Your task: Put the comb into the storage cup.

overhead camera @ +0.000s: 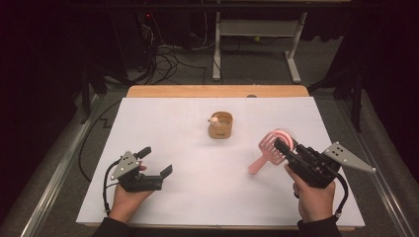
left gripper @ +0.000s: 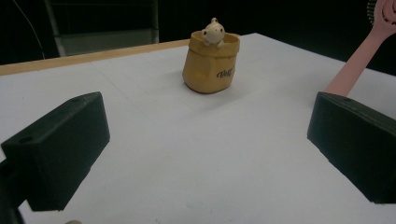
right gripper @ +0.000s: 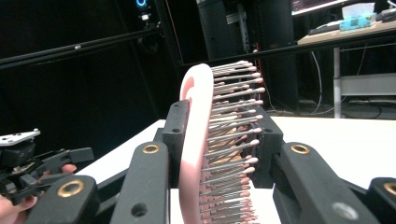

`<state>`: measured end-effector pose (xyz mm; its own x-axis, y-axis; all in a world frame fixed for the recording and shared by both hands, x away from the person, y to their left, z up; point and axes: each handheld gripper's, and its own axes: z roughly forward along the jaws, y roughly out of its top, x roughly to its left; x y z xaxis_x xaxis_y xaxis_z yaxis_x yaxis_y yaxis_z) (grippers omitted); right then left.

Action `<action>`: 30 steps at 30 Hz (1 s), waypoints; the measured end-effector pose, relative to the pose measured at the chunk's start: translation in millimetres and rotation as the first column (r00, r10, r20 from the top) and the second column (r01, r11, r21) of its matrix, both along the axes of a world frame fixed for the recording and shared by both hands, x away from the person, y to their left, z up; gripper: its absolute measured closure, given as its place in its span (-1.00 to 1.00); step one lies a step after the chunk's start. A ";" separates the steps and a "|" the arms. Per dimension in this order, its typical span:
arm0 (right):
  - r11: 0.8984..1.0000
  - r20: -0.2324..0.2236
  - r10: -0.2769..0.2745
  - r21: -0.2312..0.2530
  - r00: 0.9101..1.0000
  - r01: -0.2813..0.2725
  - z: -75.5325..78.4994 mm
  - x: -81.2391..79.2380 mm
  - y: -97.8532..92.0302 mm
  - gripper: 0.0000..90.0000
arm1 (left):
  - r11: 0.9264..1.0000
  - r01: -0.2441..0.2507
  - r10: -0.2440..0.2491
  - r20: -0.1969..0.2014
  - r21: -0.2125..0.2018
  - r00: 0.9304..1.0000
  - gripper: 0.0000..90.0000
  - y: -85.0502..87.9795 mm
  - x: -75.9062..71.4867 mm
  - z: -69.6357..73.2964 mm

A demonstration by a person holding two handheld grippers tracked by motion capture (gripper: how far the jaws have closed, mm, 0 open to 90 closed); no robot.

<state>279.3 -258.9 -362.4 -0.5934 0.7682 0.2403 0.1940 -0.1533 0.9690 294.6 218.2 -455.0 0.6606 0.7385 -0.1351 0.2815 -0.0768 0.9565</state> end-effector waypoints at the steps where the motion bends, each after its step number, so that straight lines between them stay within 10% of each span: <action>1: 1.000 -0.001 -0.002 0.002 1.000 0.002 0.2 -0.1 -1.1 0.49 | 1.000 -0.003 0.003 0.006 0.004 1.000 -1.00 0.6 -0.1 0.0; 30: 1.000 0.012 -0.018 0.004 1.000 0.018 2.6 8.8 8.2 0.49 | 0.998 0.008 -0.009 0.022 0.068 1.000 -1.00 -1.1 -0.5 -3.6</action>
<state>288.1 -250.7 -359.8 -0.5820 0.7781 0.2363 0.1796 -0.1604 0.9706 294.1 217.1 -458.6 0.6693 0.7397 -0.0699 0.2591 -0.1442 0.9550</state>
